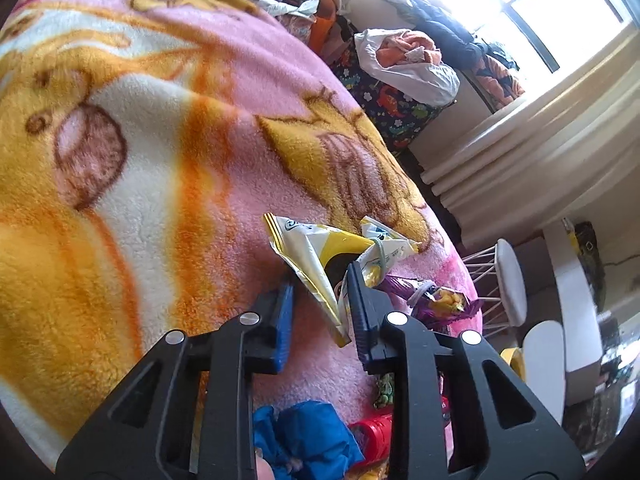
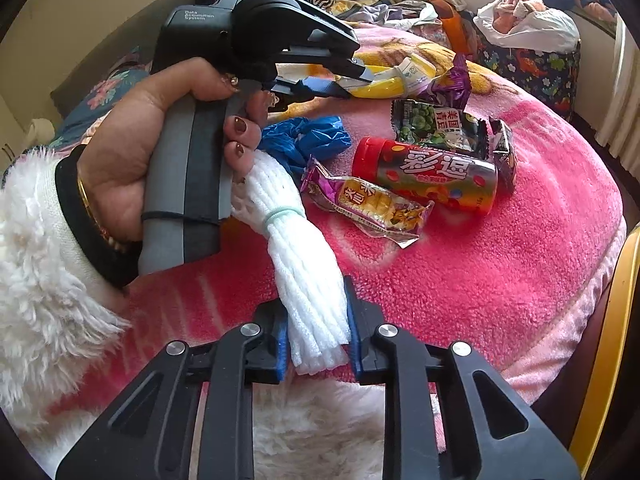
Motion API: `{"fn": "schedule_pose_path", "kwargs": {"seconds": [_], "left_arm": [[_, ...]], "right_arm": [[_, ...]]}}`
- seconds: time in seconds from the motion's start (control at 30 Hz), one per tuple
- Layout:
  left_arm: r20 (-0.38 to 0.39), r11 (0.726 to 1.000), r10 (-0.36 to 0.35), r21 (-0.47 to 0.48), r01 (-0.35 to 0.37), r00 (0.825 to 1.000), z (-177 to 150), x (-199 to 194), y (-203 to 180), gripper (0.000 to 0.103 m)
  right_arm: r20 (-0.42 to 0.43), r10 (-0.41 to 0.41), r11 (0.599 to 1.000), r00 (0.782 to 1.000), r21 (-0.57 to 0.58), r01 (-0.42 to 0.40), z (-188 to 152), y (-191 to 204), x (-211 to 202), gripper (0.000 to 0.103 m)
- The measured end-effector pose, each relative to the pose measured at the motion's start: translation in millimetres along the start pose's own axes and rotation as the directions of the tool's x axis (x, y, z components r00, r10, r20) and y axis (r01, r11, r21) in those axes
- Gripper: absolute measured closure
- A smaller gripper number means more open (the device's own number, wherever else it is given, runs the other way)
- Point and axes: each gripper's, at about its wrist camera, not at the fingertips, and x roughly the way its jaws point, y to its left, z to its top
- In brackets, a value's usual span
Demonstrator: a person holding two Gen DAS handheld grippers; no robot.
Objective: Collect trash
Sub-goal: 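Grasp the yellow snack wrapper with left tool while right tool grasps white foam net, then carry the yellow wrapper and white foam net over the yellow-rimmed bin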
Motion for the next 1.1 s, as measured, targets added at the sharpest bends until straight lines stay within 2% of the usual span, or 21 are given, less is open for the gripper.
{"fn": "schedule_pose_path", "kwargs": {"seconds": [0.17, 0.43, 0.67, 1.1], "left_arm": [[0.042, 0.999, -0.009, 0.036, 0.007, 0.999, -4.7, -15.9, -11.3, 0.087], [0.123, 0.999, -0.049, 0.030, 0.046, 0.991, -4.6, -57.5, -17.3, 0.087], [0.188, 0.998, -0.039, 0.053, 0.030, 0.981, -7.3, -91.4, -20.3, 0.087], [0.234, 0.996, -0.048, 0.091, 0.028, 0.971, -12.8, -117.9, -29.9, 0.087]], "right_arm": [[0.018, 0.021, 1.000, 1.000, -0.002, -0.021, -2.6, -3.1, -6.8, 0.084], [0.086, 0.050, 0.999, 0.995, -0.023, -0.048, -8.5, -0.7, -26.3, 0.084], [0.148, 0.048, 0.999, 0.988, -0.012, -0.047, -14.9, 1.8, -46.1, 0.085], [0.265, 0.006, 1.000, 0.964, 0.010, -0.009, -18.6, -6.1, -74.9, 0.085]]}}
